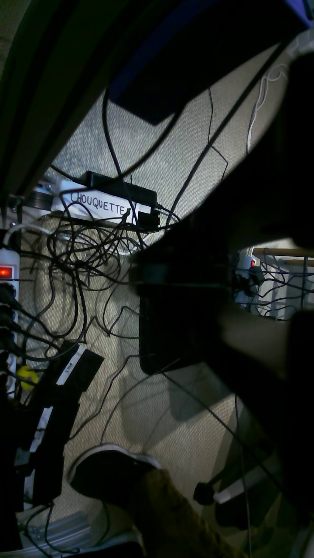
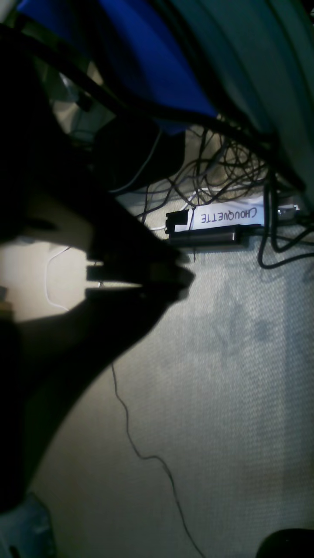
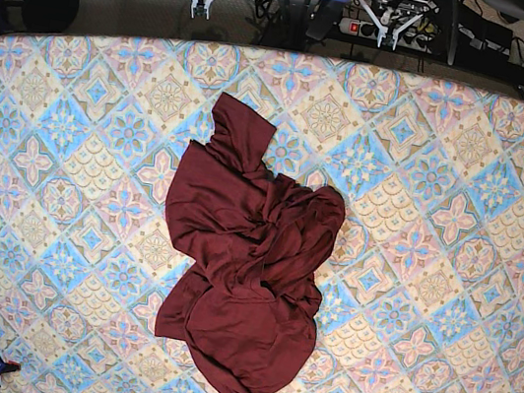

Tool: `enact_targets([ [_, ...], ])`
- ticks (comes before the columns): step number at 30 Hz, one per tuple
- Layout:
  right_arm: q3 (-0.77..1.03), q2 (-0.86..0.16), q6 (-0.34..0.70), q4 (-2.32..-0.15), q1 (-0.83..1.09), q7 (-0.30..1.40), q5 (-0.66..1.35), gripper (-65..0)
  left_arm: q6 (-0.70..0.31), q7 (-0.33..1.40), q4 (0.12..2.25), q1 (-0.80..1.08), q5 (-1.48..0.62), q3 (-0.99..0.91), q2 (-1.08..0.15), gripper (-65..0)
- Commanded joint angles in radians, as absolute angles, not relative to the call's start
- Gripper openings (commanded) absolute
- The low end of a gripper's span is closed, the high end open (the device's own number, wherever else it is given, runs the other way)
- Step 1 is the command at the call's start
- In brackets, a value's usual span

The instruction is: Layout the t-shirt on the table in an organized manner, then fold the t-shirt properly

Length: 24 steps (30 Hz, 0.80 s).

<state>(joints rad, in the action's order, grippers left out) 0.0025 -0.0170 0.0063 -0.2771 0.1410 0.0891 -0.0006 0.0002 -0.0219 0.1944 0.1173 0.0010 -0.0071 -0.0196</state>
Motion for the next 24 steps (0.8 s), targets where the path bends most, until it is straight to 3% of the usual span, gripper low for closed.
enact_targets([
  [1, 0.004, -0.022, 0.007, -0.283, 0.147, 0.102, 0.001, -65.0, 0.001, -0.025, 0.197, 0.12, 0.002, -0.008, -0.019, -64.8],
  [16, 0.004, -0.025, 0.007, -0.292, 0.15, 0.105, -0.001, -65.0, 0.001, -0.028, 0.197, 0.127, 0.002, -0.008, -0.027, -64.8],
  [24, 0.004, -0.097, 0.007, -0.481, 0.28, 0.114, -0.001, -65.0, 0.001, -0.025, 0.286, 0.186, 0.012, -0.001, -0.088, -64.8],
])
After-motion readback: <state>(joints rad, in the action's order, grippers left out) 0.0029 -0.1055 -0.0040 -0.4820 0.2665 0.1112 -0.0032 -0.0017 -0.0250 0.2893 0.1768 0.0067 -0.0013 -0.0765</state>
